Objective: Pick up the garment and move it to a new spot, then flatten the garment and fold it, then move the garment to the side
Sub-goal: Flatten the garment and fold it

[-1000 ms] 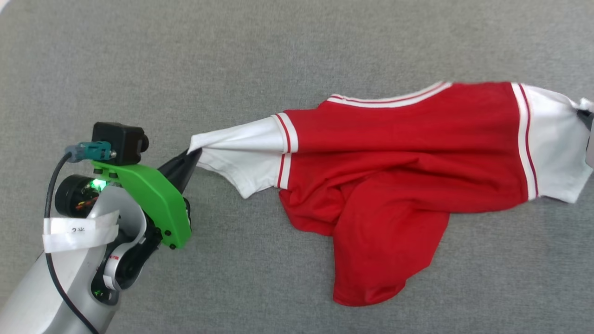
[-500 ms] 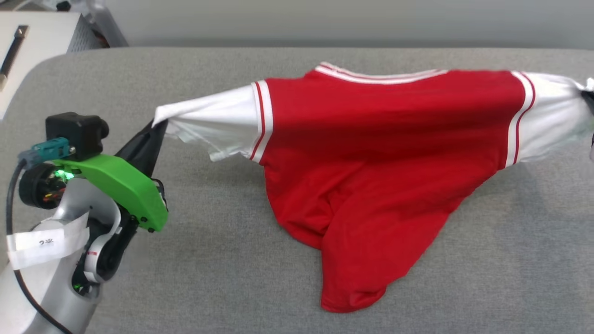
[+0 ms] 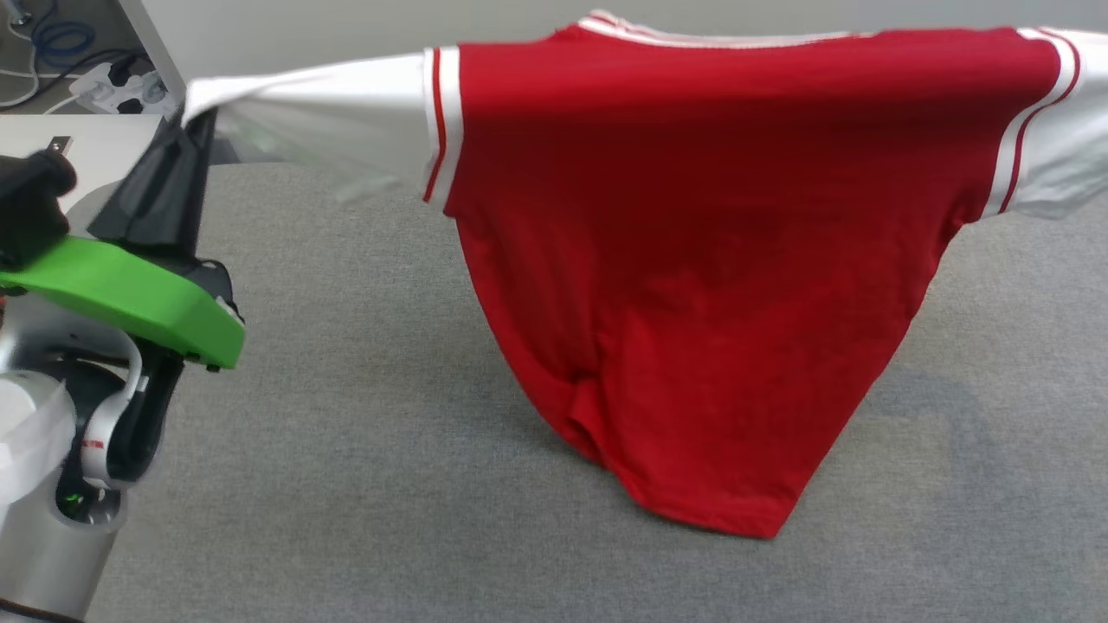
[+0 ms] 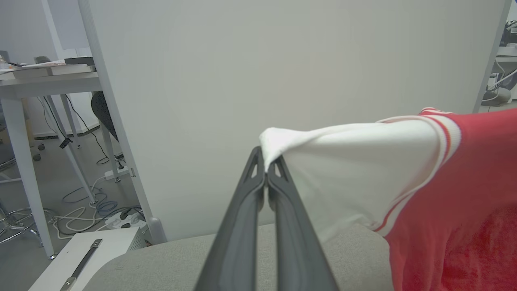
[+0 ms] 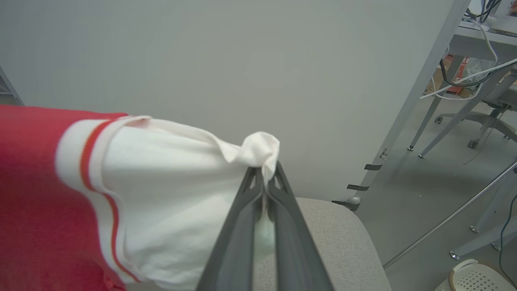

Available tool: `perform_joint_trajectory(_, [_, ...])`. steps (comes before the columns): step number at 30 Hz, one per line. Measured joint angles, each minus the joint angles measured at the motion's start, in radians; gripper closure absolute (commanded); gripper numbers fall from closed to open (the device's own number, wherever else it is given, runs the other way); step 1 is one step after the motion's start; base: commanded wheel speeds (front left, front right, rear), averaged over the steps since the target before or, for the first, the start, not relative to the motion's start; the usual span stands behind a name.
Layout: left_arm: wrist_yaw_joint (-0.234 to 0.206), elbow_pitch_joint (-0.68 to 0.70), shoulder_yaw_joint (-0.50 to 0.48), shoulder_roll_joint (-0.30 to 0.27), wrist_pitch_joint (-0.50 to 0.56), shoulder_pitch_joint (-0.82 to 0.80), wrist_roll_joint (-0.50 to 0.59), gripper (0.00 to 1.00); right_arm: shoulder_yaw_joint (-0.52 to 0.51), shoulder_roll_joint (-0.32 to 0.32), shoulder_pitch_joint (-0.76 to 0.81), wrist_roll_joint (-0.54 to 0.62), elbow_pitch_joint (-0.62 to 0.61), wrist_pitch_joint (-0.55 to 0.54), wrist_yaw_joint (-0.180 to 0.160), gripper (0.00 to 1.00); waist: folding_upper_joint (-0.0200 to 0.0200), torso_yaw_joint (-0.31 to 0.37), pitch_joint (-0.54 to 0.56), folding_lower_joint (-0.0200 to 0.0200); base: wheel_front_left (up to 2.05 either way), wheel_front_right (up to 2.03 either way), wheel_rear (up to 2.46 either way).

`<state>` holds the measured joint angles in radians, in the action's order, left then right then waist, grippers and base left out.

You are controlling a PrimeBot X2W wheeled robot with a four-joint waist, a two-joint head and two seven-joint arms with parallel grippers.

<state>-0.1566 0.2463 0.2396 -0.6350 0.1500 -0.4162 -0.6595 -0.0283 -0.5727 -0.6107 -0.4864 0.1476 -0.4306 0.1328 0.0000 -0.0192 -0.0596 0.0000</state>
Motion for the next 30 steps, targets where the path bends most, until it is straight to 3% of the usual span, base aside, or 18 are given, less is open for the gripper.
perform_joint_trajectory(14, [-0.001,0.030,-0.080,-0.062,-0.052,-0.094,0.014,1.00,-0.053,0.042,-0.083,0.018,-0.080,0.013,0.002,1.00,0.0000,0.021,-0.010,0.0000,0.00,0.00,0.00])
perform_joint_trajectory(23, [0.055,-0.022,-0.064,-0.096,-0.008,-0.172,0.006,1.00,-0.069,0.081,-0.206,0.024,-0.030,0.034,0.002,1.00,0.0000,0.028,-0.087,0.0000,0.00,0.00,0.00])
perform_joint_trajectory(30, [0.120,-0.094,-0.054,-0.128,0.011,-0.377,0.008,1.00,-0.072,0.102,-0.421,0.084,0.075,0.105,0.007,1.00,0.0000,0.031,-0.199,0.0000,0.00,0.00,0.00])
